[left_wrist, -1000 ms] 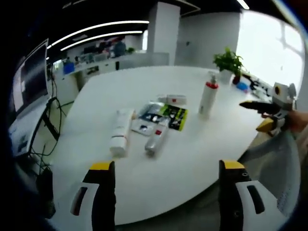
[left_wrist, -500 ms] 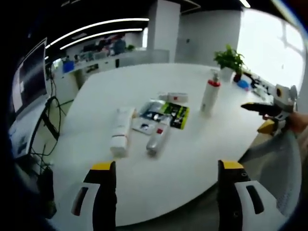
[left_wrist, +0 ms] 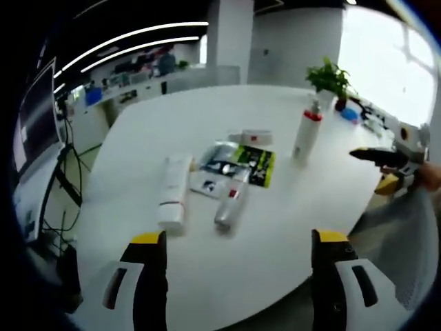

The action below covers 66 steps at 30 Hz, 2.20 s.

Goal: Arrange the skincare products in the storage area until every visible bottle or jar stands upright without overlapping.

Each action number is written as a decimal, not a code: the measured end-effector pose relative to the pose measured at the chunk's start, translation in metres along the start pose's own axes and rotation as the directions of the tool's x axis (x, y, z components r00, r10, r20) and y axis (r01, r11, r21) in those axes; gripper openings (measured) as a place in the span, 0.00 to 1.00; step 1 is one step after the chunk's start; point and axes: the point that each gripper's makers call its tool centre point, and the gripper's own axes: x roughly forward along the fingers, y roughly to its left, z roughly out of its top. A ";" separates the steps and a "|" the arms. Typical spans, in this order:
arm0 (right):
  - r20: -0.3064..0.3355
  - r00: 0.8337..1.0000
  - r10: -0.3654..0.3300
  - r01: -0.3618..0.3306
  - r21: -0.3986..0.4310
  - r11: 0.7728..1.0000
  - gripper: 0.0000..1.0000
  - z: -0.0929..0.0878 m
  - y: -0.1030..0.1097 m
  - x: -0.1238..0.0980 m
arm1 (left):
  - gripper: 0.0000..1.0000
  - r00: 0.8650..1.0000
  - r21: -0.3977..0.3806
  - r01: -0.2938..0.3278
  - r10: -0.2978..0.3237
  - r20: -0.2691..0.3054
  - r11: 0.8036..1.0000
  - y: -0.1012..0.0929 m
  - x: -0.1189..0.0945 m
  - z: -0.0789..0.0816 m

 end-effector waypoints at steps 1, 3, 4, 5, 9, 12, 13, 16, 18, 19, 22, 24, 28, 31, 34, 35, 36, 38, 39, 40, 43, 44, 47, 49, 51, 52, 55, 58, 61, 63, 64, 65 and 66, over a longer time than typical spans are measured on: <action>0.000 1.000 -0.001 0.001 0.003 1.000 0.91 0.000 -0.001 0.001 | 0.83 1.000 0.001 0.000 0.000 0.000 1.000 0.001 0.001 0.001; -0.001 1.000 -0.003 0.003 0.005 1.000 0.91 0.000 -0.003 0.002 | 0.83 1.000 0.003 0.000 0.000 -0.005 1.000 0.003 0.005 0.003; 0.000 1.000 -0.004 0.004 0.006 1.000 0.91 0.000 -0.004 0.002 | 0.83 1.000 0.005 0.000 0.000 -0.008 1.000 0.004 0.006 0.003; 0.001 1.000 -0.005 0.005 0.008 1.000 0.91 0.000 -0.005 0.003 | 0.83 1.000 0.009 -0.001 0.001 -0.011 1.000 0.006 0.008 0.004; -0.002 1.000 -0.007 0.007 0.014 1.000 0.91 -0.002 -0.007 0.004 | 0.83 1.000 0.013 -0.002 0.002 -0.022 1.000 0.010 0.013 0.007; -0.008 1.000 -0.005 0.005 0.018 1.000 0.91 -0.004 -0.006 0.005 | 0.83 1.000 0.013 -0.005 0.005 -0.027 1.000 0.014 0.018 0.010; -0.009 1.000 -0.005 0.005 0.020 1.000 0.91 -0.005 -0.007 0.006 | 0.83 0.999 0.012 -0.005 0.005 -0.031 1.000 0.015 0.020 0.010; -0.009 1.000 -0.006 0.006 0.025 1.000 0.91 -0.006 -0.006 0.006 | 0.83 0.999 0.014 -0.006 0.007 -0.041 1.000 0.018 0.023 0.010; -0.012 1.000 -0.007 0.008 0.026 1.000 0.91 -0.007 -0.006 0.006 | 0.83 0.999 0.011 -0.005 0.005 -0.045 1.000 0.019 0.025 0.010; -0.012 1.000 -0.008 0.008 0.027 1.000 0.91 -0.008 -0.006 0.005 | 0.83 0.999 0.011 -0.005 0.005 -0.046 1.000 0.020 0.026 0.011; -0.014 1.000 -0.014 0.014 0.031 0.999 0.90 -0.009 -0.008 0.005 | 0.83 0.998 0.017 -0.005 0.006 -0.055 1.000 0.023 0.029 0.011; -0.015 1.000 -0.019 0.020 0.035 0.999 0.90 -0.010 -0.009 0.004 | 0.83 0.998 0.020 -0.002 0.003 -0.060 1.000 0.025 0.031 0.013; -0.017 0.999 -0.027 0.028 0.042 0.999 0.90 -0.013 -0.010 0.003 | 0.82 0.998 0.028 -0.001 0.003 -0.068 1.000 0.030 0.036 0.016; -0.019 0.999 -0.033 0.034 0.047 0.998 0.90 -0.014 -0.010 0.002 | 0.82 0.997 0.034 0.000 0.003 -0.075 0.999 0.034 0.040 0.018; -0.022 0.999 -0.040 0.041 0.048 0.998 0.90 -0.015 -0.011 0.001 | 0.82 0.997 0.045 0.000 0.004 -0.081 0.999 0.039 0.045 0.021; -0.023 0.999 -0.043 0.044 0.049 0.998 0.90 -0.015 -0.011 0.001 | 0.82 0.996 0.047 -0.001 0.005 -0.084 0.999 0.041 0.047 0.023; -0.023 0.999 -0.044 0.046 0.049 0.998 0.90 -0.015 -0.012 0.000 | 0.82 0.996 0.047 -0.001 0.005 -0.084 0.999 0.043 0.048 0.023; -0.026 0.998 -0.050 0.051 0.052 0.997 0.90 -0.016 -0.012 0.000 | 0.82 0.996 0.044 0.000 0.004 -0.085 0.999 0.047 0.052 0.026; -0.027 0.998 -0.053 0.054 0.053 0.997 0.90 -0.016 -0.013 0.000 | 0.82 0.996 0.044 0.000 0.004 -0.088 0.999 0.049 0.053 0.027; -0.027 0.998 -0.056 0.057 0.055 0.997 0.90 -0.017 -0.014 -0.001 | 0.82 0.996 0.044 0.001 0.003 -0.091 0.999 0.051 0.055 0.027; -0.030 0.998 -0.062 0.063 0.060 0.996 0.90 -0.018 -0.015 -0.001 | 0.81 0.995 0.038 0.004 0.000 -0.098 0.999 0.056 0.061 0.030; -0.031 0.998 -0.063 0.065 0.063 0.996 0.90 -0.018 -0.014 0.000 | 0.81 0.995 0.035 0.005 -0.001 -0.101 0.999 0.058 0.064 0.031; -0.036 0.997 -0.065 0.067 0.066 0.996 0.90 -0.019 -0.013 0.000 | 0.80 0.993 0.033 0.002 0.001 -0.115 0.999 0.061 0.071 0.032; -0.038 0.997 -0.067 0.070 0.068 0.995 0.90 -0.019 -0.013 0.001 | 0.79 0.992 0.034 0.002 0.002 -0.123 0.999 0.063 0.075 0.032; -0.039 0.997 -0.073 0.075 0.074 0.994 0.90 -0.018 -0.012 0.001 | 0.78 0.991 0.031 0.002 0.002 -0.133 1.000 0.066 0.081 0.032; -0.040 0.996 -0.075 0.077 0.075 0.994 0.90 -0.019 -0.013 0.001 | 0.78 0.990 0.030 0.003 0.001 -0.138 1.000 0.066 0.084 0.032; -0.043 0.996 -0.081 0.084 0.083 0.993 0.90 -0.021 -0.015 0.001 | 0.77 0.988 0.026 0.004 0.000 -0.156 1.000 0.069 0.092 0.032; -0.045 0.995 -0.087 0.091 0.089 0.992 0.90 -0.023 -0.016 0.001 | 0.75 0.984 0.026 0.005 0.000 -0.176 1.000 0.072 0.097 0.031; -0.050 0.994 -0.095 0.099 0.098 0.990 0.90 -0.028 -0.018 0.001 | 0.73 0.980 0.028 0.001 0.005 -0.198 1.000 0.077 0.102 0.030; -0.053 0.994 -0.099 0.104 0.104 0.989 0.90 -0.031 -0.018 0.000 | 0.72 0.978 0.032 -0.001 0.008 -0.209 0.999 0.079 0.105 0.031; -0.055 0.993 -0.100 0.106 0.105 0.989 0.90 -0.032 -0.019 0.000 | 0.71 0.977 0.035 -0.002 0.010 -0.214 0.999 0.080 0.106 0.031; -0.056 0.993 -0.103 0.108 0.108 0.988 0.90 -0.033 -0.019 0.000 | 0.69 0.976 0.037 -0.003 0.011 -0.219 0.999 0.081 0.107 0.032; -0.057 0.993 -0.103 0.109 0.109 0.988 0.90 -0.034 -0.019 0.000 | 0.68 0.974 0.042 -0.003 0.012 -0.227 0.999 0.081 0.109 0.032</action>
